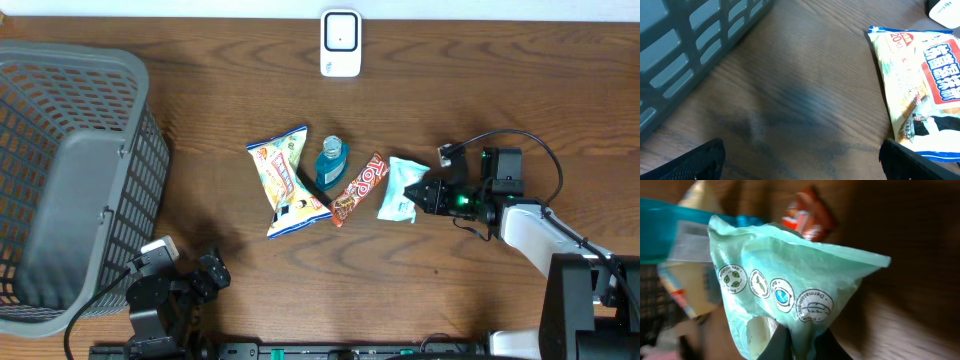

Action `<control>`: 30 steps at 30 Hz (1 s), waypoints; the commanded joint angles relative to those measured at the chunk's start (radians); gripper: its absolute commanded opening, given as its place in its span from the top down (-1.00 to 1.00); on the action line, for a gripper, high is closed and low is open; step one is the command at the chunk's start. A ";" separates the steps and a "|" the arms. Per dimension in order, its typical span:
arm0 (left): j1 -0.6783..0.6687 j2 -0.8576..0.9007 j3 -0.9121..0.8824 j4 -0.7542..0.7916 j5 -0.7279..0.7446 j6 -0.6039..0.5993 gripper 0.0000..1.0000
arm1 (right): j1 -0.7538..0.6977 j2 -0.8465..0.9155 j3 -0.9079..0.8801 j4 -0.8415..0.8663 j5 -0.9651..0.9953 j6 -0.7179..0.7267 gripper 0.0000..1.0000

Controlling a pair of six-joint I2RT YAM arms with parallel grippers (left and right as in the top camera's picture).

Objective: Scan the item barcode

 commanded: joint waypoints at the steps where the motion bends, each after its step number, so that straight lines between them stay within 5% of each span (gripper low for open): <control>1: 0.002 -0.006 0.008 -0.003 -0.005 0.009 -0.96 | 0.010 -0.016 0.009 -0.003 0.092 -0.030 0.73; 7: 0.002 -0.006 0.009 -0.003 -0.005 0.009 -0.96 | 0.010 -0.092 0.015 -0.020 0.103 -0.031 0.14; 13: 0.002 -0.006 0.009 -0.003 -0.005 0.009 -0.96 | 0.047 -0.308 0.016 -0.094 0.198 -0.050 -0.02; 17: 0.002 -0.006 0.009 -0.003 -0.005 0.009 -0.96 | 0.181 -0.427 0.016 -0.124 0.484 -0.064 -0.23; 19: 0.002 -0.006 0.009 -0.003 -0.005 0.009 -0.96 | 0.267 -0.439 0.016 -0.138 0.636 -0.064 -0.40; 22: 0.002 -0.006 0.008 -0.003 -0.005 0.009 -0.96 | 0.408 -0.414 0.015 -0.144 0.861 -0.040 -0.99; 25: 0.002 -0.006 0.008 -0.003 -0.005 0.009 -0.96 | 0.510 -0.355 0.015 -0.125 1.065 0.003 -0.98; 30: 0.002 -0.006 0.009 -0.003 -0.005 0.009 -0.96 | 0.558 -0.213 0.016 -0.037 1.120 0.025 -0.99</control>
